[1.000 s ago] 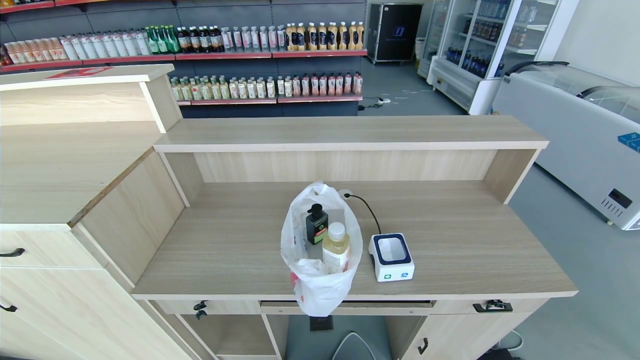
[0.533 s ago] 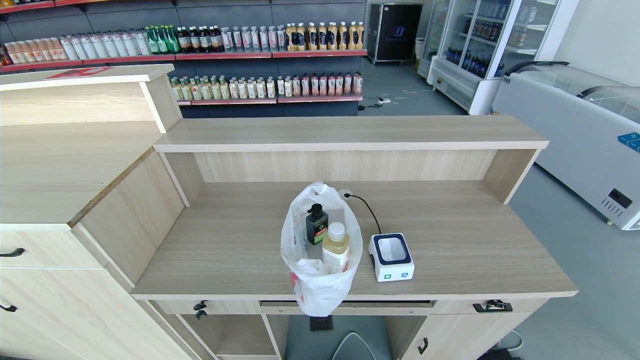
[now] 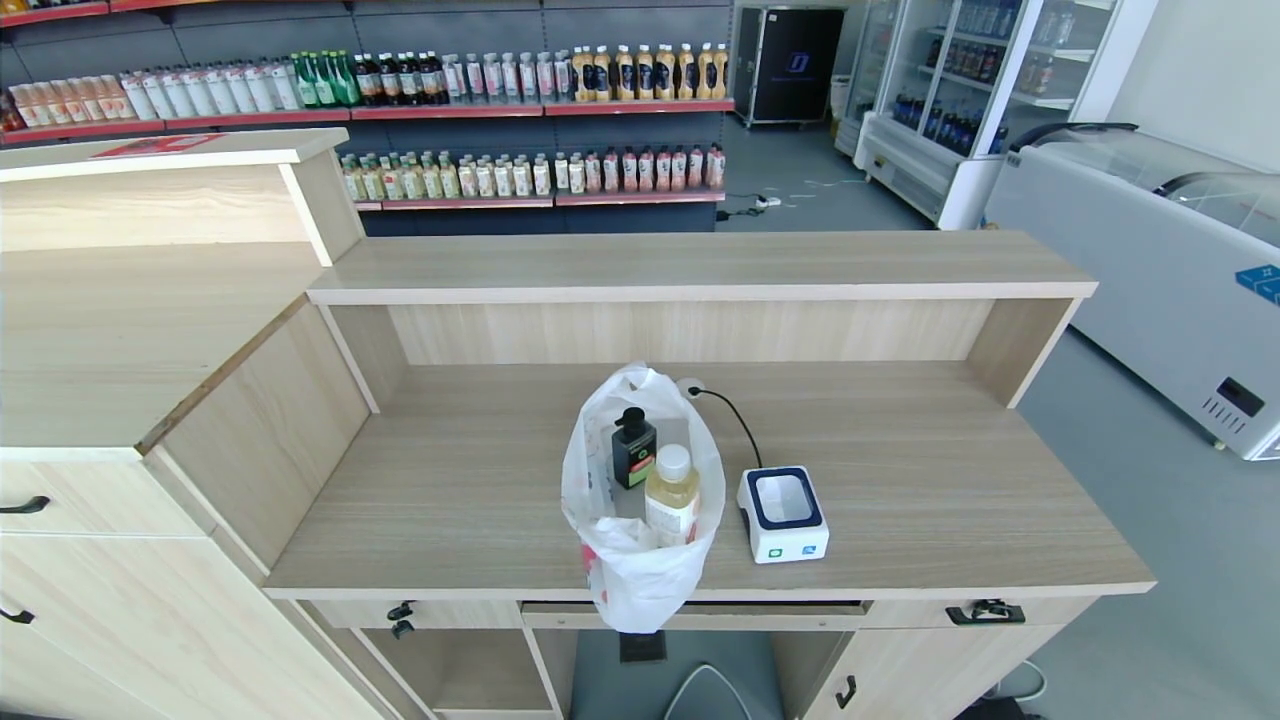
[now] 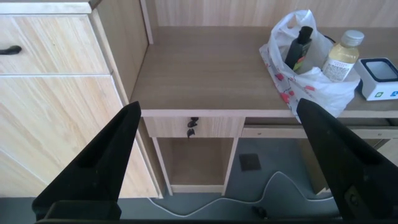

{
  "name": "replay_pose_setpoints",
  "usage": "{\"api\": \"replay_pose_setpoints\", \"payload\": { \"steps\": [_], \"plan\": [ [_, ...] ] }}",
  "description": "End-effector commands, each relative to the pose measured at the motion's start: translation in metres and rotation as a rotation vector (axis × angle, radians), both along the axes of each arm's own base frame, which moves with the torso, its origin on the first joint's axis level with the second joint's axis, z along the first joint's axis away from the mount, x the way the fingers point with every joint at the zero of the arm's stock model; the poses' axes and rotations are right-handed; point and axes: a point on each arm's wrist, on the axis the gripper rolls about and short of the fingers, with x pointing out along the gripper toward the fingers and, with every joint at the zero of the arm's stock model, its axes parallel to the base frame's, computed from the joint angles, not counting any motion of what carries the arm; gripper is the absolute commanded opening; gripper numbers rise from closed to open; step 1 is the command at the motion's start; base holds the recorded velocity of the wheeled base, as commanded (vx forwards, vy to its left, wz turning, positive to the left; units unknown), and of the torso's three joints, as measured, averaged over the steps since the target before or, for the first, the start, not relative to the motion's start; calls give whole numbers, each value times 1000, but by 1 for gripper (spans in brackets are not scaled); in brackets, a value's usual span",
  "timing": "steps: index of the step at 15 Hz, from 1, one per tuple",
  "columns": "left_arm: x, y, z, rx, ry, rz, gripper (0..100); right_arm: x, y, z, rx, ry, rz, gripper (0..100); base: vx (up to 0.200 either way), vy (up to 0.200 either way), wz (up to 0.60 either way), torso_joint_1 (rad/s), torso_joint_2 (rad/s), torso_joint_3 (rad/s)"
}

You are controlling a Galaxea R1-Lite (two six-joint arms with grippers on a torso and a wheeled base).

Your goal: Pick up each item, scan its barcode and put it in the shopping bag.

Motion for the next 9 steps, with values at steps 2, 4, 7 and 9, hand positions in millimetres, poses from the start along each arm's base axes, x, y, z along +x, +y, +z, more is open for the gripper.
{"api": "replay_pose_setpoints", "payload": {
  "steps": [2, 4, 7, 9],
  "plan": [
    [0, 0, 0, 0, 0, 0, 100, 1, 0, 0, 0, 6, 1, 100, 0, 0, 0, 0, 0, 0],
    [0, 0, 0, 0, 0, 0, 100, 1, 0, 0, 0, 6, 1, 100, 0, 0, 0, 0, 0, 0],
    [0, 0, 0, 0, 0, 0, 100, 0, 0, 0, 0, 4, 1, 100, 0, 0, 0, 0, 0, 0],
    [0, 0, 0, 0, 0, 0, 100, 1, 0, 0, 0, 6, 1, 100, 0, 0, 0, 0, 0, 0]
  ]
}}
